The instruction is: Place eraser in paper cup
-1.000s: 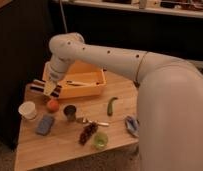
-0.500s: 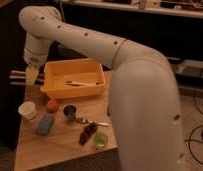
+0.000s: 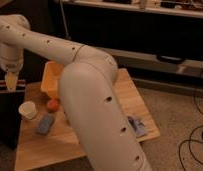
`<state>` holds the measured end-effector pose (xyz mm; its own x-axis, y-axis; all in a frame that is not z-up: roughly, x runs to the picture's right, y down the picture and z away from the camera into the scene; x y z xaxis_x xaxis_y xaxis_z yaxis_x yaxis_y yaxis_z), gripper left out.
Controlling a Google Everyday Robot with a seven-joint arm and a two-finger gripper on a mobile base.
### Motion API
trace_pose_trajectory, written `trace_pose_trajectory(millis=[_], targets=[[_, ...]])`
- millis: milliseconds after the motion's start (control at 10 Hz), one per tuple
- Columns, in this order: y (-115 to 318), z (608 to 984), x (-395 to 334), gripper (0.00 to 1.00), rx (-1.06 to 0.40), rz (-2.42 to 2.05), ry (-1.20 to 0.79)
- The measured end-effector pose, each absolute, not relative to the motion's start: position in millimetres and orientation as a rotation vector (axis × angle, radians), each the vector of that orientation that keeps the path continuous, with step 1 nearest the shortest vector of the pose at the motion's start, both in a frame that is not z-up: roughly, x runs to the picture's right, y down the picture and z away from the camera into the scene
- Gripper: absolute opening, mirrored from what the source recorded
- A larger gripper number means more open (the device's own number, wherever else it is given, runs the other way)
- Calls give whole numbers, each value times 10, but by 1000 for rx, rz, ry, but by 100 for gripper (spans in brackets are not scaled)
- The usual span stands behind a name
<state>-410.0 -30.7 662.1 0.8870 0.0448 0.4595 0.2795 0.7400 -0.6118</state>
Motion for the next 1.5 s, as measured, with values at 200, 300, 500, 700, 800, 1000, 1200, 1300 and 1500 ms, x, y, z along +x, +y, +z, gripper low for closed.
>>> trace_pose_trajectory(millis=[200, 300, 500, 700, 800, 1000, 1200, 1300, 1500], targets=[[10, 7039, -4253, 14, -762, -152, -444], [100, 7208, -4262, 14, -775, -143, -434], [228, 7556, -4241, 14, -805, -101, -403], [251, 7695, -4216, 14, -816, -84, -377], [249, 7695, -4206, 14, -813, -89, -362], [375, 7677, -4237, 14, -810, -122, -318], [471, 7711, -4051, 14, -817, -100, -298], [519, 7743, -3981, 14, -823, -87, -294], [564, 7745, -3940, 14, -832, -66, -296]])
